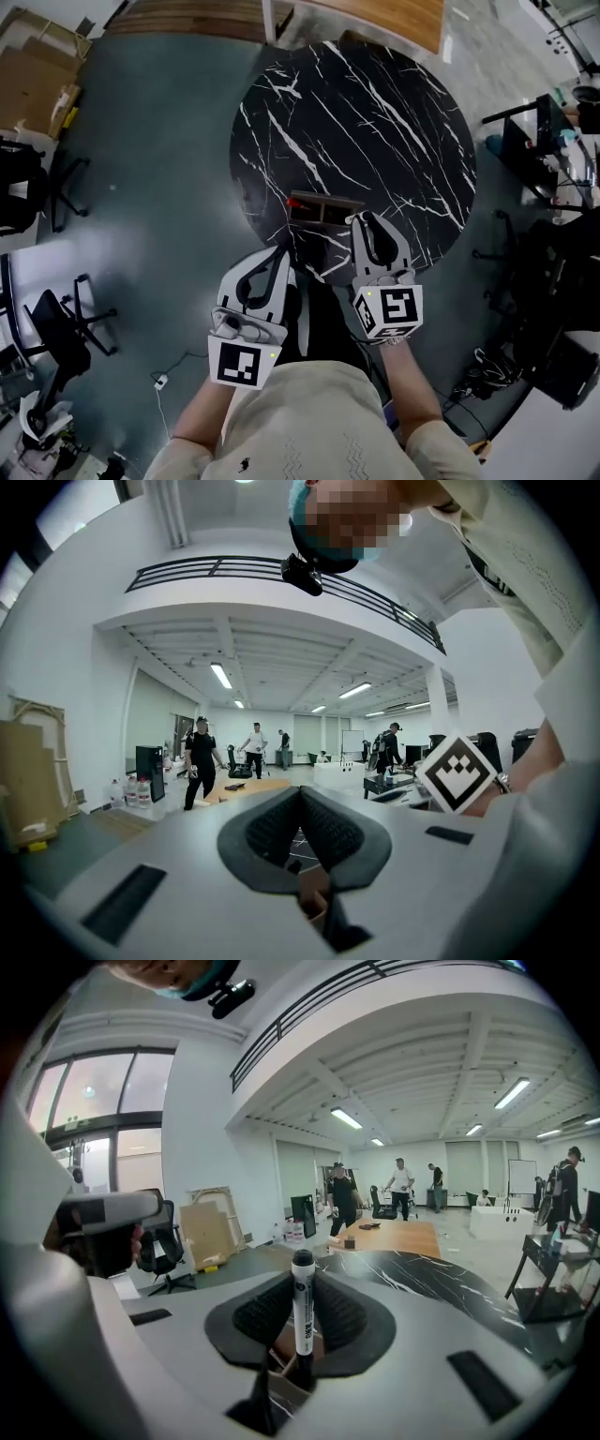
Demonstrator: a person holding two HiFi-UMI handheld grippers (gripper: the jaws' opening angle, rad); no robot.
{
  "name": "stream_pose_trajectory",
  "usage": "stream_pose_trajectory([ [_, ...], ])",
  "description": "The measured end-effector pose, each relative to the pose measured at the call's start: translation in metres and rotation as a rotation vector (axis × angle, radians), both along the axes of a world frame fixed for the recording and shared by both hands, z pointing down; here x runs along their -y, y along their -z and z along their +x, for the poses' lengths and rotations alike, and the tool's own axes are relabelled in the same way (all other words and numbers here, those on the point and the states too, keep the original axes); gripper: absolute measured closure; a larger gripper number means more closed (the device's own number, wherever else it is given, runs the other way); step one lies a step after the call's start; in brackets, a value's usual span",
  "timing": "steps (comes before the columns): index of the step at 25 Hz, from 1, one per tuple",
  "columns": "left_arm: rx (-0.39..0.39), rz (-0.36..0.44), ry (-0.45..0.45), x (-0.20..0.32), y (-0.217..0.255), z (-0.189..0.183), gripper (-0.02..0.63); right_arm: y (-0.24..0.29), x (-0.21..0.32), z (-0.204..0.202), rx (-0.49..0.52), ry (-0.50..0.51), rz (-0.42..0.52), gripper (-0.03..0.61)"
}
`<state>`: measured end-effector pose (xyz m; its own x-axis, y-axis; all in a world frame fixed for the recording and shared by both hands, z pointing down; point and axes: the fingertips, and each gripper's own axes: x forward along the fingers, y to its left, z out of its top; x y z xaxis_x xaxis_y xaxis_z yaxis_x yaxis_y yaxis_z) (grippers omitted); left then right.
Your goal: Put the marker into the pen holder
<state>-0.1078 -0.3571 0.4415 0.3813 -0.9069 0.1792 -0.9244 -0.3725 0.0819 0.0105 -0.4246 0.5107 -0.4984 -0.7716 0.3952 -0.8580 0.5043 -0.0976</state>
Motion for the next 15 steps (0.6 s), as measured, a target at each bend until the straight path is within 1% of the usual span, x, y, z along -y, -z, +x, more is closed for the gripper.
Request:
stream_pose_trajectory([
  [2,0.001,-0.002,0.008,0.004,-0.002,0.005,0.603,-0.014,0.004,0.0,-0.015,0.015,0.016,0.494],
  [5,0.034,-0.005,-0.006,0.009,-0.006,0.015,0.603,-0.037,0.008,-0.002,-0.04,0.049,0.023,0.494],
  [10,0.064,-0.017,0.008,0.013,-0.009,0.022,0.603,-0.074,0.011,-0.01,-0.083,0.112,-0.021,0.494],
  [15,0.065,-0.033,0.053,0.017,-0.014,0.018,0.603,-0.097,0.015,-0.011,-0.098,0.134,-0.066,0.494],
])
